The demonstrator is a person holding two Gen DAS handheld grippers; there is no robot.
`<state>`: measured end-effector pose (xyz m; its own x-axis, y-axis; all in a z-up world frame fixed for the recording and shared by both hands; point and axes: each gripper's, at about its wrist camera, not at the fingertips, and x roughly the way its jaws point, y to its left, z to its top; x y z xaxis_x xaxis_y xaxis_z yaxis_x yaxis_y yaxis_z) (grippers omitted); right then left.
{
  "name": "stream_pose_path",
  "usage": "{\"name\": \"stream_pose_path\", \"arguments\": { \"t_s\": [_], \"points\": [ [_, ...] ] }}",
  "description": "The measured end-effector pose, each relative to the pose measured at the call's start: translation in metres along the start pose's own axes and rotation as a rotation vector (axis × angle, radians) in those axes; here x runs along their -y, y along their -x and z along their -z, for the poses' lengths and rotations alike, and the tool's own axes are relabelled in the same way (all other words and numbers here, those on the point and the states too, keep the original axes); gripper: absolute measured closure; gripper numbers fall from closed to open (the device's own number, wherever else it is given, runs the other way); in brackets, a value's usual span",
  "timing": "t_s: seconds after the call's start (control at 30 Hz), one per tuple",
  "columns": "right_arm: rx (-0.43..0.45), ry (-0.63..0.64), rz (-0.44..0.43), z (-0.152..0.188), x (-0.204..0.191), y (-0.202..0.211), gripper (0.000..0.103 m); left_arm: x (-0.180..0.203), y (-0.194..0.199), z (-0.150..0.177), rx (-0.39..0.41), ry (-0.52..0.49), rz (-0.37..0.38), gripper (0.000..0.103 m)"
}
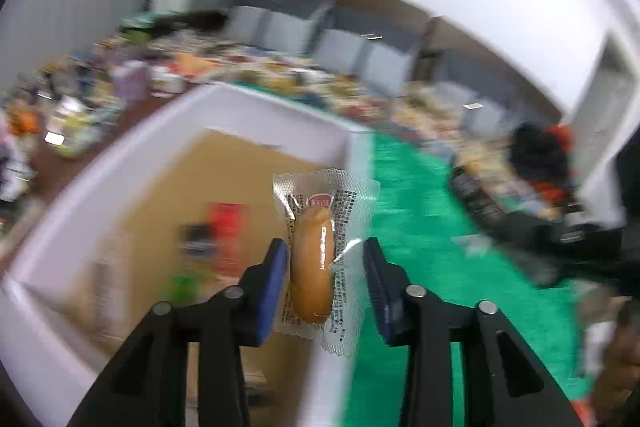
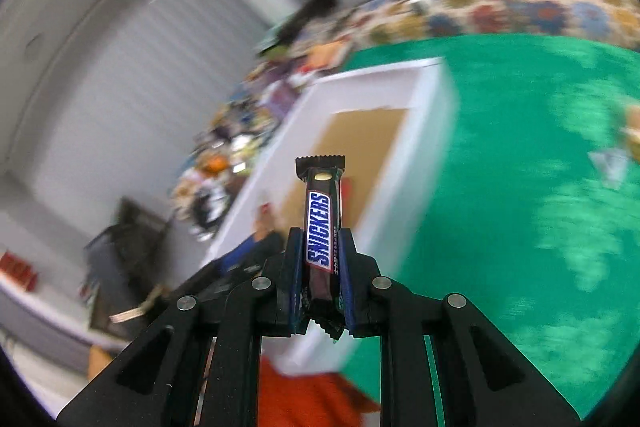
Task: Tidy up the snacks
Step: 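Carry the sausage and Snickers bar over the white box and release both, then move both open tools back over the remaining snacks on the table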
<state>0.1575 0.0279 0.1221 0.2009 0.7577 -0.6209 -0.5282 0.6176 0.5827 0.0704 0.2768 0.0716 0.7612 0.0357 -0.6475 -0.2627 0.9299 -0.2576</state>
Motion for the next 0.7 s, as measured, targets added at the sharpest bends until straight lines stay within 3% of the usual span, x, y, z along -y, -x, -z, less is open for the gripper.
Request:
{"name": "stream_pose_path", "arguments": {
  "t_s": [0.03, 0.07, 0.1, 0.13, 0.2, 0.27, 0.37, 0.5, 0.63, 0.7],
  "points": [
    [-0.009, 0.015, -0.029, 0.000, -0.016, -0.017, 0.072, -0.014, -0.006, 0.001, -0.005, -0.020, -0.105, 0.038],
    [-0.014, 0.031, -0.047, 0.001, -0.026, -0.030, 0.041, -0.026, -0.014, 0.003, -0.017, -0.037, -0.198, 0.013],
    [-0.017, 0.044, -0.047, 0.004, -0.031, -0.038, 0.031, -0.041, -0.023, 0.008, -0.043, -0.053, -0.288, 0.007],
    [-0.005, 0.065, -0.029, 0.008, -0.035, -0.045, 0.031, -0.051, -0.027, 0.014, -0.059, -0.059, -0.330, 0.007],
    [0.000, 0.111, 0.012, 0.018, -0.028, -0.049, 0.031, -0.067, -0.023, 0.024, -0.069, -0.033, -0.332, 0.007],
    [-0.010, 0.179, 0.120, 0.037, 0.001, -0.049, 0.031, -0.077, -0.010, 0.032, -0.043, 0.011, -0.307, 0.007],
    [-0.011, 0.302, 0.407, 0.079, 0.068, -0.037, 0.031, -0.070, 0.005, 0.043, -0.017, 0.030, -0.259, 0.007],
    [-0.053, 0.296, 0.718, 0.134, 0.177, 0.006, 0.031, -0.016, 0.018, 0.047, 0.024, -0.012, -0.099, 0.006],
    [-0.023, 0.228, 0.866, 0.164, 0.237, 0.068, 0.031, 0.059, 0.016, 0.050, 0.028, -0.107, 0.093, 0.001],
    [-0.005, 0.209, 0.923, 0.173, 0.254, 0.095, 0.031, 0.105, 0.003, 0.060, -0.008, -0.170, 0.182, 0.000]
  ]
}}
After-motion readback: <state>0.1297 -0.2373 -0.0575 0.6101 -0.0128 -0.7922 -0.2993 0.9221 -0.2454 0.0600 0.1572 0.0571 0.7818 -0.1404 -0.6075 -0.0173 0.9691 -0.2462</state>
